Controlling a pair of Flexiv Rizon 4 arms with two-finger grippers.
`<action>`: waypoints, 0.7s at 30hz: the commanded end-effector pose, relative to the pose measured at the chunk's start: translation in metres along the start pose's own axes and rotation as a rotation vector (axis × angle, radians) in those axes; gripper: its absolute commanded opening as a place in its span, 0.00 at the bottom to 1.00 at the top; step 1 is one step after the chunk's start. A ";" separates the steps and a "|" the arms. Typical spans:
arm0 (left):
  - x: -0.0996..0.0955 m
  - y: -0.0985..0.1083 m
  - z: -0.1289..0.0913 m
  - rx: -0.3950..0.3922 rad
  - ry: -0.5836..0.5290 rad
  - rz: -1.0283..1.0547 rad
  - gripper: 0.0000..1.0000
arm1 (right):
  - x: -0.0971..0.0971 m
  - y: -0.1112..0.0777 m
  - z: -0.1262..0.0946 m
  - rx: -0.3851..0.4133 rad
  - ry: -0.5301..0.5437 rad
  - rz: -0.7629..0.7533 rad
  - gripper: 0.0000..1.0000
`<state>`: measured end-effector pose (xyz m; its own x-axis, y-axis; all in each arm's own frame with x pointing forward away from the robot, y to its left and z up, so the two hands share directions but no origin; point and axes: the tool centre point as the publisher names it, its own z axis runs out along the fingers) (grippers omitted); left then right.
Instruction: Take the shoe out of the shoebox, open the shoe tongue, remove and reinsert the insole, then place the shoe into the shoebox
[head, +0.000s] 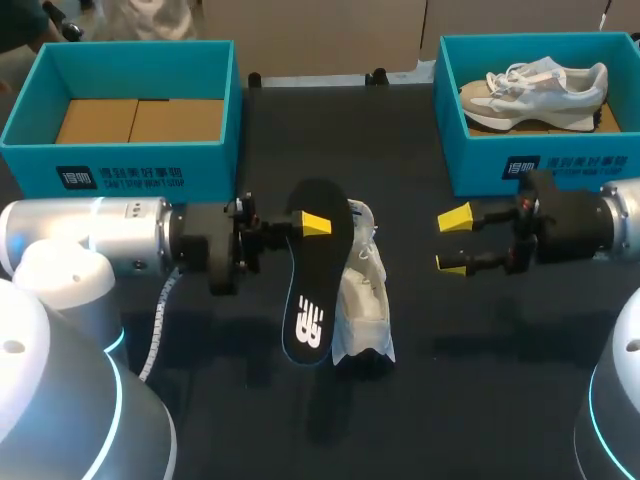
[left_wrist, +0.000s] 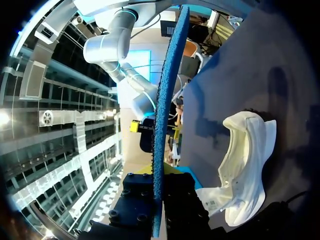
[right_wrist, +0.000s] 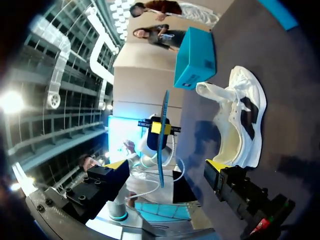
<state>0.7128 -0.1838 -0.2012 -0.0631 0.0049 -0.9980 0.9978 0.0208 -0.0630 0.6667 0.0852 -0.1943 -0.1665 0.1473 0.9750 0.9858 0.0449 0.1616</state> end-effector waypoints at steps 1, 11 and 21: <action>0.000 -0.001 0.001 -0.004 0.000 0.001 0.00 | 0.013 0.001 0.000 0.065 -0.212 -0.354 1.00; 0.000 -0.001 0.001 -0.004 0.000 0.001 0.00 | 0.015 -0.002 0.003 0.254 -0.267 -0.490 1.00; 0.000 -0.001 0.001 -0.004 0.000 0.001 0.00 | 0.015 -0.002 0.003 0.254 -0.267 -0.490 1.00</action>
<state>0.7128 -0.1838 -0.2012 -0.0632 0.0050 -0.9980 0.9978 0.0208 -0.0631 0.6607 0.0903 -0.1820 -0.6319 0.2896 0.7190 0.7644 0.3866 0.5160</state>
